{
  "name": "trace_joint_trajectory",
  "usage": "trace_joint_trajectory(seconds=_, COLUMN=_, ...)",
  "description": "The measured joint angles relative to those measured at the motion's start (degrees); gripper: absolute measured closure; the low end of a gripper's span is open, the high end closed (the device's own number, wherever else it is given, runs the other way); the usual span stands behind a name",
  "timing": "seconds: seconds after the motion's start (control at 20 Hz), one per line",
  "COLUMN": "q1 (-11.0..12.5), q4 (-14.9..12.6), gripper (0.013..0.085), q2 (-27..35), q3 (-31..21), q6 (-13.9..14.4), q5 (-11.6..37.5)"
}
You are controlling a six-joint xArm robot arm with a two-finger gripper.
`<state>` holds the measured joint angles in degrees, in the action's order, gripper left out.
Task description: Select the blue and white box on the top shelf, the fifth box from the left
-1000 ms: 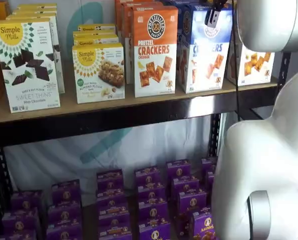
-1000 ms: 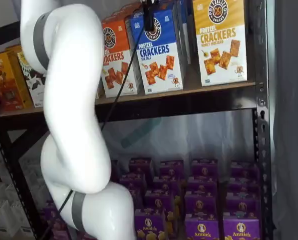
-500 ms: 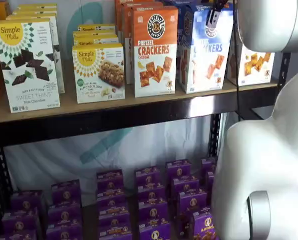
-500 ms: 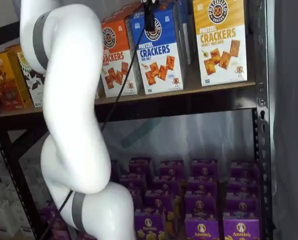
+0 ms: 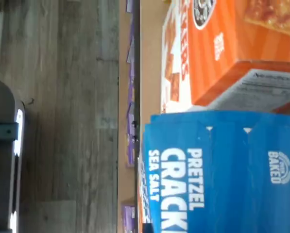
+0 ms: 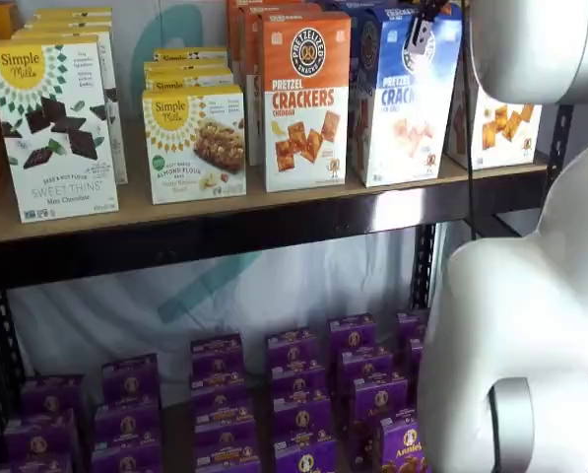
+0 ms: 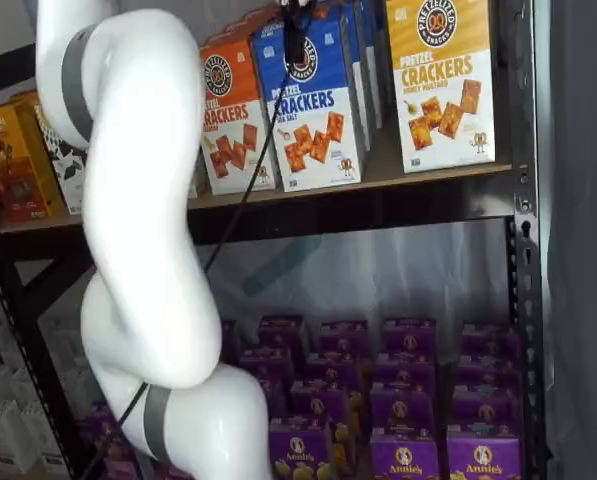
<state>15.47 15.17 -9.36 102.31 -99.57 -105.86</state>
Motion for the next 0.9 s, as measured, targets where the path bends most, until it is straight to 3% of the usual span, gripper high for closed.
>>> trace_joint_trajectory(seconds=0.3, q1=-1.07, q4=-2.24, gripper=0.045, q2=-4.59, q3=-3.93, q6=0.28, q5=-1.28)
trace_joint_trajectory(seconds=0.55, q1=-1.51, q4=-3.48, gripper=0.045, q2=-10.81, q3=-10.55, q6=0.15, q5=-0.44)
trace_joint_trajectory(seconds=0.9, q1=0.23, q4=-3.34, gripper=0.045, q2=-17.31, q3=-16.84, q6=-1.37, q5=-2.45)
